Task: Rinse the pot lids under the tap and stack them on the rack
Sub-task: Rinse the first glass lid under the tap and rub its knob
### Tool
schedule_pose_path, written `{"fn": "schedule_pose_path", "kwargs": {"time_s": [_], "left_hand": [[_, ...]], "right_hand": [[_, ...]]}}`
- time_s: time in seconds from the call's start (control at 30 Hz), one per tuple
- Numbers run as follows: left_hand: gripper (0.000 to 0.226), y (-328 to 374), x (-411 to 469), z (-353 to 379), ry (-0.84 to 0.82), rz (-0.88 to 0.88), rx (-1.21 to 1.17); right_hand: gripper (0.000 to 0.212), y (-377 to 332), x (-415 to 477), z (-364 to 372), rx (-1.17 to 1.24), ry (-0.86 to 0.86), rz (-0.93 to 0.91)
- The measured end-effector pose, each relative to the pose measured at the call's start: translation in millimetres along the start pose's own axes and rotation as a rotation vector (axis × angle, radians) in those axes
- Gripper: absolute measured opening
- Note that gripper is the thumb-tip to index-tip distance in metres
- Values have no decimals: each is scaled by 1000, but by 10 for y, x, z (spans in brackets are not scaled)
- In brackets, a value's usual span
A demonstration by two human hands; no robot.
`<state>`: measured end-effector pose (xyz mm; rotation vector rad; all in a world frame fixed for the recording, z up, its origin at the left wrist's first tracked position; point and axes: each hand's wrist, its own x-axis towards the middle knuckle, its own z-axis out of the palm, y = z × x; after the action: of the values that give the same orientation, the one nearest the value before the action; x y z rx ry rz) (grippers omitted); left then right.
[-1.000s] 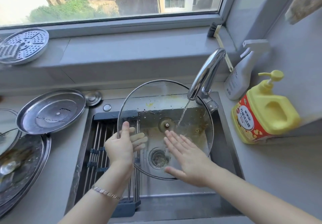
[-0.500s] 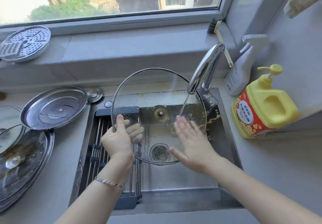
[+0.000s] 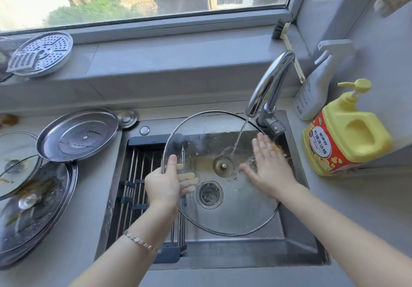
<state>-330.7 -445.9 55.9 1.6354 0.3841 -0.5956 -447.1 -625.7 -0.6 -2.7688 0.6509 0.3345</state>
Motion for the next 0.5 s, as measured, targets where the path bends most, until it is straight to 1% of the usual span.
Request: {"fn": "schedule_pose_path", "kwargs": {"time_s": [0.03, 0.07, 0.13, 0.17, 0.2, 0.23, 0.3, 0.33, 0.37, 0.43, 0.47, 0.5], "left_hand": [[33, -20, -15, -2, -13, -13, 11], [33, -40, -32, 0, -24, -29, 19], [32, -83, -57, 9, -43, -65, 21], [32, -97, -65, 11, -55, -78, 21], [32, -105, -68, 6, -67, -86, 27], [33, -107, -72, -1, -77, -92, 35], [33, -101, -74, -14, -88, -96, 49], [33, -99, -79, -10, -94, -96, 50], [33, -102, -85, 3, -103, -99, 51], [32, -106, -100, 35, -123, -109, 67], [32, -105, -105, 47, -134, -110, 73], [32, -103, -103, 52, -142, -110, 76]], "right_hand": [[95, 34, 30, -22, -2, 19, 51], [90, -18, 30, -11, 14, 0, 28], [74, -249, -31, 99, 43, -56, -207], [71, -327, -66, 134, 53, -78, -315], [73, -321, -57, 126, 55, -94, -366], [77, -251, -9, 97, 47, -81, -334], [89, -58, 93, 35, 59, 24, -157], [91, -70, 94, -9, 60, 16, -129], [88, -173, 64, -35, 83, -29, -169], [79, -454, -15, 12, 84, -77, -358], [75, -509, -17, 20, 73, -72, -423], [73, -484, 29, -13, 58, -41, -420]]}}
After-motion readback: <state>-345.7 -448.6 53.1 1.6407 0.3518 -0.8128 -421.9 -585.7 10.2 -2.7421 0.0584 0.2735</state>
